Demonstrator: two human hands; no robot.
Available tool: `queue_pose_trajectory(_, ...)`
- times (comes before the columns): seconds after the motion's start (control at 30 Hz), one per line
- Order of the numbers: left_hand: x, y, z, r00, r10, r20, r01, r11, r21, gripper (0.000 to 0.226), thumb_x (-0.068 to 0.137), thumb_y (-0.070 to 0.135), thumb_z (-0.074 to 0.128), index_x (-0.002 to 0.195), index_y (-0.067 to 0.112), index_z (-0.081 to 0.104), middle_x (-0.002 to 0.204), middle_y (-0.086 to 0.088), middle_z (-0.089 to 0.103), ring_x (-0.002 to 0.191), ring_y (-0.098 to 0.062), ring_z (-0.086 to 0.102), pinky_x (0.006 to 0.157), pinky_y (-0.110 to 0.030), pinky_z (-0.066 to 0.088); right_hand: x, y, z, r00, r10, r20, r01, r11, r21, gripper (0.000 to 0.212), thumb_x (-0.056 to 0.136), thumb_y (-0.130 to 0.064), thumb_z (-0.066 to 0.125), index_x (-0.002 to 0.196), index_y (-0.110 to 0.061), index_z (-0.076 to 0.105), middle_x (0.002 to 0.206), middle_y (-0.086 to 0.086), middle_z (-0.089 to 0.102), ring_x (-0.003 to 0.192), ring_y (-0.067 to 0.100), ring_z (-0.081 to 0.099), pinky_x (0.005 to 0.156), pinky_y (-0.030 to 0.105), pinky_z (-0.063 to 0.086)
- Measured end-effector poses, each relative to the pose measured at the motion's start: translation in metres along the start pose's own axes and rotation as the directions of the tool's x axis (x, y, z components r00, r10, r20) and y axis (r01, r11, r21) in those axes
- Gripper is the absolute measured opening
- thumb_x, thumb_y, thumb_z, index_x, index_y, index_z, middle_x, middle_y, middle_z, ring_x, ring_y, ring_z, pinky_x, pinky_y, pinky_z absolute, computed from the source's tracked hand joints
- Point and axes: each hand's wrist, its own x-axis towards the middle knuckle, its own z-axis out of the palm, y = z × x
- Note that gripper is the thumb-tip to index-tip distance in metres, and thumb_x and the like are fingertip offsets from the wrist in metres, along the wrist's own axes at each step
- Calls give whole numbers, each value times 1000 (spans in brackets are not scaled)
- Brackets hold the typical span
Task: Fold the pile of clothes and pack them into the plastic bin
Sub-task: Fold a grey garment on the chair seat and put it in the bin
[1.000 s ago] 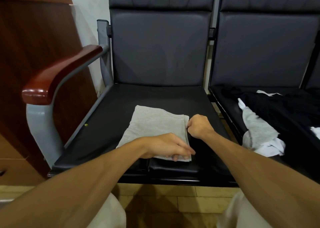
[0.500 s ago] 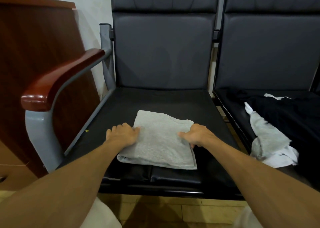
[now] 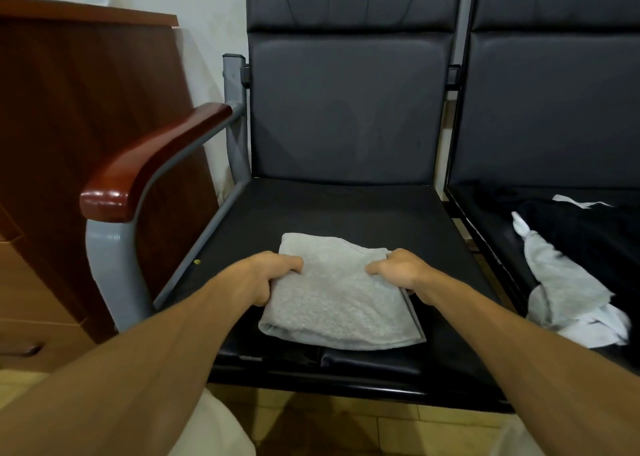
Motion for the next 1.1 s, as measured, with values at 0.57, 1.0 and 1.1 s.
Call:
queue_pose_trajectory(0.57,-111,-19,-115,846,429,-318,-497,850,-174,41,99,43,46,131,19,53,122,-3,62,98,-21,62,90,-37,50,-110,-89,49,820,-436,372,58,708,704,31,97,-11,54,126,-22,56,117,5,70,104,22,69,77,32,59)
queue_pose_trajectory(1.0,-188,-163,-274,640,478,-602,-602,798,-6,24,101,26,43,120,32,55,109,9,61,100,-8,58,80,-26,50,-181,-243,213,625,-671,399,628,736,253,35,102,-14,44,135,-21,52,128,1,55,109,18,56,78,25,49)
queue_pose_trajectory(1.1,-187,-223,-290,656,359,-664,-557,823,-106,18,101,25,42,114,33,53,111,6,60,105,-14,59,82,-27,51,-187,-246,263,581,-678,451,695,701,159,34,101,-15,45,132,-23,55,127,-3,55,110,15,55,85,30,47)
